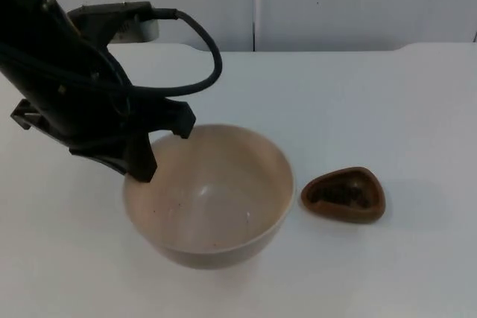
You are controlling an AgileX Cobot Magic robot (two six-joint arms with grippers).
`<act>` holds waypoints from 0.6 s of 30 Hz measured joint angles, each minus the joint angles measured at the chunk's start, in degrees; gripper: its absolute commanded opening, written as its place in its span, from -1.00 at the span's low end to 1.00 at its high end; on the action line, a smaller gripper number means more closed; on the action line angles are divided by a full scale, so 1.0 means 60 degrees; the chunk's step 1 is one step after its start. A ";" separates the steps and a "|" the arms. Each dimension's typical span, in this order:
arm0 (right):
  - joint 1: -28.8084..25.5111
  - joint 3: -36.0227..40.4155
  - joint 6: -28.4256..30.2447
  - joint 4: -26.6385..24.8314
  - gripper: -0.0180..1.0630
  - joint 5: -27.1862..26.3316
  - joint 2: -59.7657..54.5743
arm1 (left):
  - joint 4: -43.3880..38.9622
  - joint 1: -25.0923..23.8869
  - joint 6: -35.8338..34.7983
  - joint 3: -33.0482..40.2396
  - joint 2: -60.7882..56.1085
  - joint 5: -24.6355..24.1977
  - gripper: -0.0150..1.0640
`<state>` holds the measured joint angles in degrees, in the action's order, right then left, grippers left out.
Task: Pick up the bowl with the left hand and pour the coffee beans from the cup into the bowl with the right hand.
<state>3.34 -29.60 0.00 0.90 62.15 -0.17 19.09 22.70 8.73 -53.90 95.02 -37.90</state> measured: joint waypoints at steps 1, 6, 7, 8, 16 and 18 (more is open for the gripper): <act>0.0000 0.0000 0.0000 0.0000 0.98 0.0000 0.0000 | -0.0056 0.0000 0.0000 0.0000 0.0000 0.0036 -0.97; 0.0000 0.0000 0.0000 0.0000 0.98 0.0000 0.0000 | -0.0210 0.0000 0.0000 0.0000 -0.0006 0.0201 -0.97; 0.0000 0.0000 0.0000 0.0000 0.98 0.0000 0.0000 | -0.0227 0.0000 0.0000 0.0000 -0.0006 0.0222 -0.97; 0.0000 0.0000 0.0000 0.0000 0.98 0.0000 0.0000 | -0.0227 0.0000 0.0000 0.0000 -0.0006 0.0235 -0.97; 0.0000 -0.0666 0.0000 -0.0150 0.98 -0.0046 -0.0532 | -0.0261 0.0000 0.0000 0.0000 -0.0006 0.0259 -0.97; 0.0000 -0.0822 0.0000 -0.0150 0.98 -0.0093 -0.0849 | -0.0286 0.0000 0.0000 0.0000 -0.0006 0.0259 -0.97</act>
<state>3.34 -34.53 0.00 0.00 61.59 -5.26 17.38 22.70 8.73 -53.90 94.98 -36.35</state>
